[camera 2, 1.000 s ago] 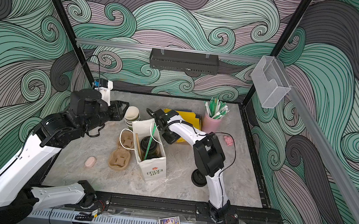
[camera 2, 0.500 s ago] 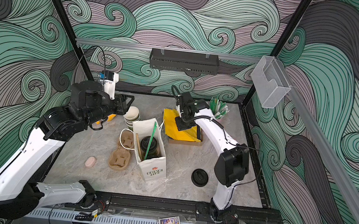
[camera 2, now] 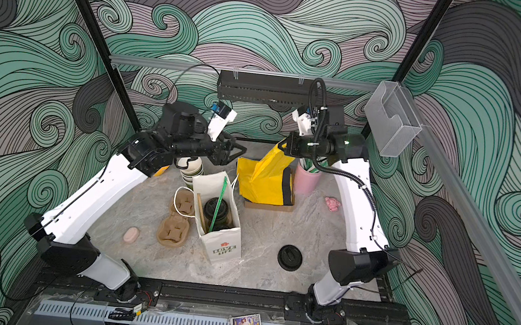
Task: Pack the takeout coffee
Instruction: 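Lift the yellow napkin with the right gripper toward the left gripper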
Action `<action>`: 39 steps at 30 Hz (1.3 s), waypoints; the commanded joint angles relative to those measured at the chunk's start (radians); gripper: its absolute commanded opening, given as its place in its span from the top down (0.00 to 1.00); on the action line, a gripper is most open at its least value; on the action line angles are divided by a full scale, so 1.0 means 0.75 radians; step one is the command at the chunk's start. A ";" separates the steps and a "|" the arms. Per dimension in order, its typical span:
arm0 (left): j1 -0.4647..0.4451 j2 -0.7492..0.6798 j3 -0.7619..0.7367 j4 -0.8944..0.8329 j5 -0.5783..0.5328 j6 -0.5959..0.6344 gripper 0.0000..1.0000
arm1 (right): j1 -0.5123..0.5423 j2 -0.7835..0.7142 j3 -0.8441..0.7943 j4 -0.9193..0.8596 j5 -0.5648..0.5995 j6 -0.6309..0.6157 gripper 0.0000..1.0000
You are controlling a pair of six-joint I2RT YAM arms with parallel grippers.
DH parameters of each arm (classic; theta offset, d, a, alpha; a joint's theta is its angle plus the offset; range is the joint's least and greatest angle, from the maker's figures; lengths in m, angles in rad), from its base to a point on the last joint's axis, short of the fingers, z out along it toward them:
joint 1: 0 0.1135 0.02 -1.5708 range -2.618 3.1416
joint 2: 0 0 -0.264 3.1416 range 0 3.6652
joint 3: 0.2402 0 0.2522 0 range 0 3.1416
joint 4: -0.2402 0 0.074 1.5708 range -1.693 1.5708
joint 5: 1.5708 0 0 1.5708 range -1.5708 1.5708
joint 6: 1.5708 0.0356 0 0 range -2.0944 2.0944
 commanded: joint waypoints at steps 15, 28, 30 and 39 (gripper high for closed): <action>-0.120 0.119 0.122 0.057 -0.281 0.198 0.23 | 0.015 -0.134 0.277 0.014 -0.233 0.260 1.00; -0.131 0.157 0.217 0.152 0.086 0.080 0.96 | 0.034 -0.055 0.507 -0.154 -0.105 0.249 1.00; -0.130 0.157 0.258 0.115 0.110 -0.041 1.00 | 0.027 -0.027 0.614 -0.272 -0.023 0.205 0.60; -0.008 0.223 0.472 -0.311 0.342 -0.847 1.00 | -0.001 -0.328 0.427 -0.403 0.061 -0.232 0.14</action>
